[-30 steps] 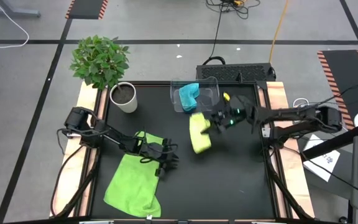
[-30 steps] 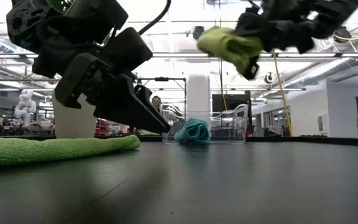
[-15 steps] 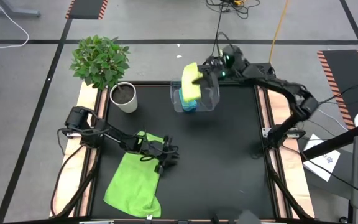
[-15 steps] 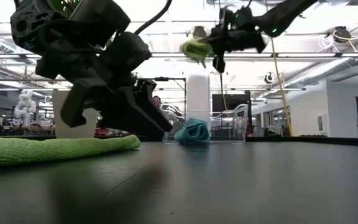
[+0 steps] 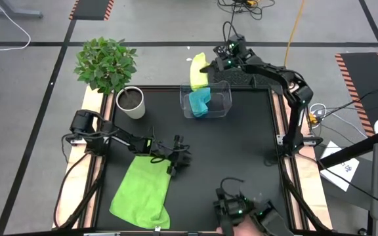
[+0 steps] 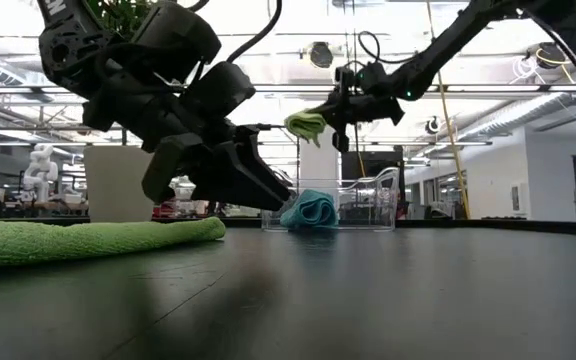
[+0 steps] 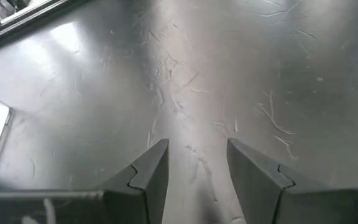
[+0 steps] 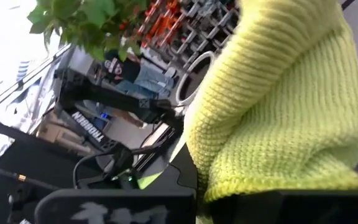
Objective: Fold microfiber towels
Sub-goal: Put the folded light green microfiber cloth into the transparent bin
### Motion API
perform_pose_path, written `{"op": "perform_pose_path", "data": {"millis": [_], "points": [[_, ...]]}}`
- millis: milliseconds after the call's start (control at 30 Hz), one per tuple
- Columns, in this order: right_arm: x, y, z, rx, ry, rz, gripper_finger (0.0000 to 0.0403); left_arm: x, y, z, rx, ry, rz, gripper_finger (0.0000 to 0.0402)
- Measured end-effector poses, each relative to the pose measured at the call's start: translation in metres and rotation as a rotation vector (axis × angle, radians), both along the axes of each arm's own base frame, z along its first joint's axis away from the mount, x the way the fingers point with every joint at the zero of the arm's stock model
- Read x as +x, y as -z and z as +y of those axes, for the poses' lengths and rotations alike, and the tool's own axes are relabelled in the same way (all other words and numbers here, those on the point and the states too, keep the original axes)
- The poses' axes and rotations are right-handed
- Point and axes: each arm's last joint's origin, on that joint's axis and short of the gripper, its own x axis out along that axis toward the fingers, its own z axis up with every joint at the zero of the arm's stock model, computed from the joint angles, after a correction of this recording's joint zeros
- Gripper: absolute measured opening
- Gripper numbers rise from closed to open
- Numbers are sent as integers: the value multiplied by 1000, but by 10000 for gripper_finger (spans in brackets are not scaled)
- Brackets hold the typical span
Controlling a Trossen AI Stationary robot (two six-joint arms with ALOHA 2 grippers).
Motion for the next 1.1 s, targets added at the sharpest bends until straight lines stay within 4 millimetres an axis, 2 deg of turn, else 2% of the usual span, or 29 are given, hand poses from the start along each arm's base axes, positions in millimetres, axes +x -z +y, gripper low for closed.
{"op": "perform_pose_path", "data": {"millis": [167,467,1100], "points": [[-10,16,-6,73,-2,55,2,1,-1,4,-2,-13,-7,163],[-10,39,16,153,-32,241,3,1,-1,4,-11,-16,-12,163],[-3,60,39,160,2,450,4,1,-2,2,-47,38,-17,163]]}}
